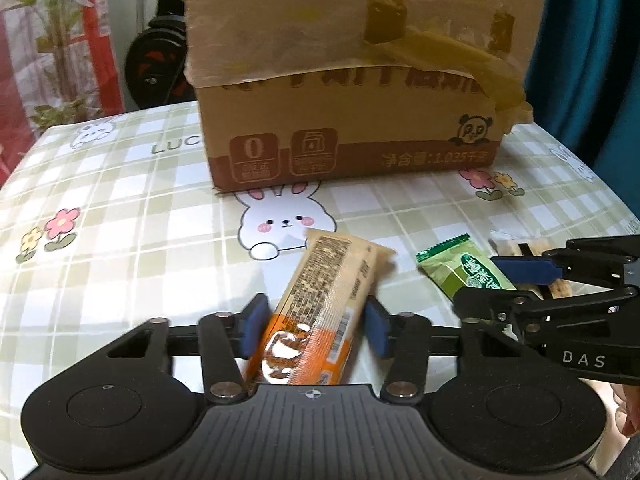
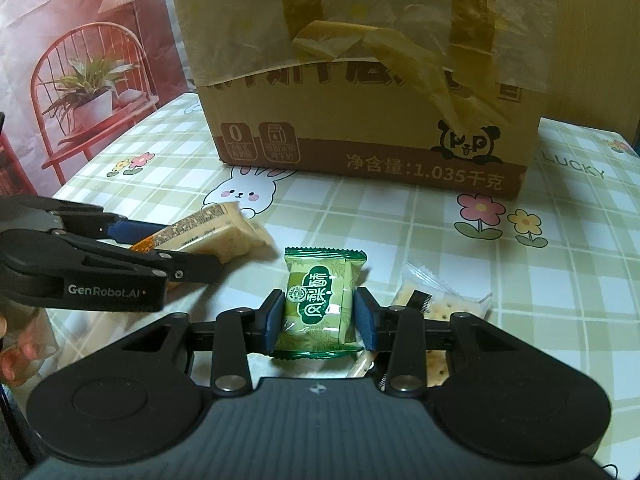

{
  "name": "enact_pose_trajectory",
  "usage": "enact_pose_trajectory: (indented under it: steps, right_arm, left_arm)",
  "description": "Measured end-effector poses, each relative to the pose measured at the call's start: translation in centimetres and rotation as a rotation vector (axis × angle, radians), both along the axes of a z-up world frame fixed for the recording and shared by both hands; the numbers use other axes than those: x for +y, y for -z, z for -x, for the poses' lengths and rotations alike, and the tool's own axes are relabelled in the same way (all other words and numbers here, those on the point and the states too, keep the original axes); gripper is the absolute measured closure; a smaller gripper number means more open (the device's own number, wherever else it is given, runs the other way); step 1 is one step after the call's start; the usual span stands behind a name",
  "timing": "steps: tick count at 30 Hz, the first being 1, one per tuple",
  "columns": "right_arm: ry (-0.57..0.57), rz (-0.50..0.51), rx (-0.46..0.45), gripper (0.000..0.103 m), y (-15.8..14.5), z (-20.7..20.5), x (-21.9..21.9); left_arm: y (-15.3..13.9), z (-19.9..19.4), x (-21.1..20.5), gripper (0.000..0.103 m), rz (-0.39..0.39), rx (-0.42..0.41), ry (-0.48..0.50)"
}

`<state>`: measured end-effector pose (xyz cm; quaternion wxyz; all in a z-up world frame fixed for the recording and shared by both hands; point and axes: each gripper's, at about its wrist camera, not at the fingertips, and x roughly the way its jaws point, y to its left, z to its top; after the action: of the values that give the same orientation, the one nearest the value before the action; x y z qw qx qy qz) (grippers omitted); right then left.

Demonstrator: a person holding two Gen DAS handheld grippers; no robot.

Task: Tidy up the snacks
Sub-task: 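Lift both held snacks and carry them over the box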

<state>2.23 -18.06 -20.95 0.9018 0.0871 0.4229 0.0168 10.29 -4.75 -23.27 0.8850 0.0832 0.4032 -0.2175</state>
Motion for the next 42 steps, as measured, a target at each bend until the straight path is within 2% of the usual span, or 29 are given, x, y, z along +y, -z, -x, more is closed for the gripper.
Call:
enact_pose_trajectory:
  steps: [2,6,11,18,27,31,39,42]
  right_arm:
    - [-0.001,0.003,-0.009,0.063,0.1,0.2,0.0]
    - [-0.006,0.014,-0.025,0.062,0.2,0.7,0.2]
    - [-0.008,0.005,-0.035,0.062,0.2,1.0,0.0]
    - [-0.011,0.010,-0.039,0.062,0.3,1.1,0.0]
    - [-0.027,0.021,-0.040,0.063,0.3,1.1,0.1]
    - [-0.003,-0.020,-0.039,0.064,0.1,1.1,-0.4]
    - [0.026,-0.033,-0.174,0.064,-2.6,2.2,-1.4]
    - [0.027,-0.017,-0.240,0.064,-4.2,2.2,-1.8]
  left_arm:
    - [0.0,0.4,0.2,0.057,0.018,-0.001,-0.029]
    - [0.0,1.2,0.6,0.058,0.038,-0.006,-0.065]
    - [0.1,1.5,0.9,0.058,0.036,-0.015,-0.068]
    - [0.3,1.9,1.4,0.058,0.074,-0.022,-0.086]
    - [0.2,3.5,1.7,0.064,0.072,-0.043,-0.082]
    - [-0.8,3.9,1.9,0.064,0.104,-0.047,-0.060]
    - [-3.8,4.0,2.6,0.064,0.155,-0.124,-0.112]
    - [-5.4,3.4,2.3,0.064,0.144,-0.172,-0.095]
